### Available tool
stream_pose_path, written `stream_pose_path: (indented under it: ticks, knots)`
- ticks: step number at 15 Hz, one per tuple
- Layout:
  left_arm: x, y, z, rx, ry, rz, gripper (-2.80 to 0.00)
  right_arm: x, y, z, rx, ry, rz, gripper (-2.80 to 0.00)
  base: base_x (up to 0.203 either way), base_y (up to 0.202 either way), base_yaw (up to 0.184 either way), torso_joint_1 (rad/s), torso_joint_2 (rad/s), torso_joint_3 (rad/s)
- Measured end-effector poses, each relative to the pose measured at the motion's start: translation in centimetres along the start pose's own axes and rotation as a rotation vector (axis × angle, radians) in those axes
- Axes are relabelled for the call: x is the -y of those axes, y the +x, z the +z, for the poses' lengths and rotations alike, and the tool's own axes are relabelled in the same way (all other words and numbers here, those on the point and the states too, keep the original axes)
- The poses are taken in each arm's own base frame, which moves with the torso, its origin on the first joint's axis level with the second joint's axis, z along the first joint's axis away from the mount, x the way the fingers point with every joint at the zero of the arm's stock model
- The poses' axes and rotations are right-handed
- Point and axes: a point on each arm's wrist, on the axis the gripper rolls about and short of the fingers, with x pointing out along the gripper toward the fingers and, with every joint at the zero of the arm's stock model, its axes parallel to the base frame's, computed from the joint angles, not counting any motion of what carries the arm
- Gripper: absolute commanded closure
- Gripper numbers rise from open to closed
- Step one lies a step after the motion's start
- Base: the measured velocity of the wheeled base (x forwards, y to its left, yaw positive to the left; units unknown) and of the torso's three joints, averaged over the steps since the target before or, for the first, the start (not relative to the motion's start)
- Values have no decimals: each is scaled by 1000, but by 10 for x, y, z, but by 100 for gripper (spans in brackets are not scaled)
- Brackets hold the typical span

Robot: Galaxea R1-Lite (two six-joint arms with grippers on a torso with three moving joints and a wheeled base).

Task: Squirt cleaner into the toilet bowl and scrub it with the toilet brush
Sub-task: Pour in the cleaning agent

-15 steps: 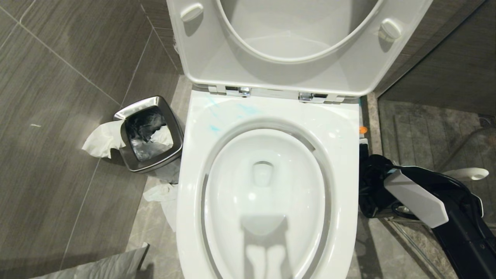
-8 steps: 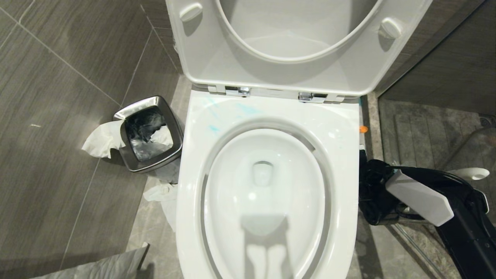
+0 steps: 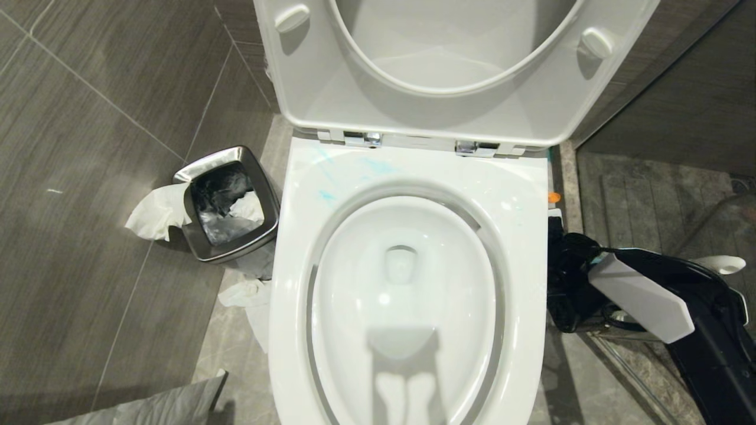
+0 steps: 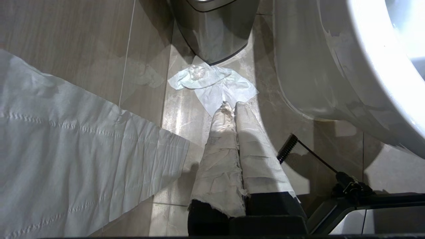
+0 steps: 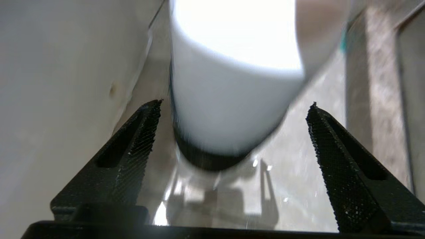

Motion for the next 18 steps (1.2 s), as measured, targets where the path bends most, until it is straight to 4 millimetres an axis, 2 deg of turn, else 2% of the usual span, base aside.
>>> stream_pose_path:
  ticks: [3, 7, 12, 13, 18]
  knots:
    - [0, 0, 0, 0, 0, 0, 0, -2, 10, -4, 50, 2, -12, -280, 0, 0, 0, 0, 0, 0]
    - [0, 0, 0, 0, 0, 0, 0, -5, 13, -12, 67, 4, 3, -280, 0, 0, 0, 0, 0, 0]
    - [0, 0, 0, 0, 0, 0, 0, -4, 20, -8, 115, 3, 13, -280, 0, 0, 0, 0, 0, 0]
    - [0, 0, 0, 0, -1, 0, 0, -4, 21, -7, 123, 2, 15, 0, 0, 0, 0, 0, 0, 0]
    - [0, 0, 0, 0, 0, 0, 0, -5, 23, -7, 139, 1, 27, 0, 0, 0, 0, 0, 0, 0]
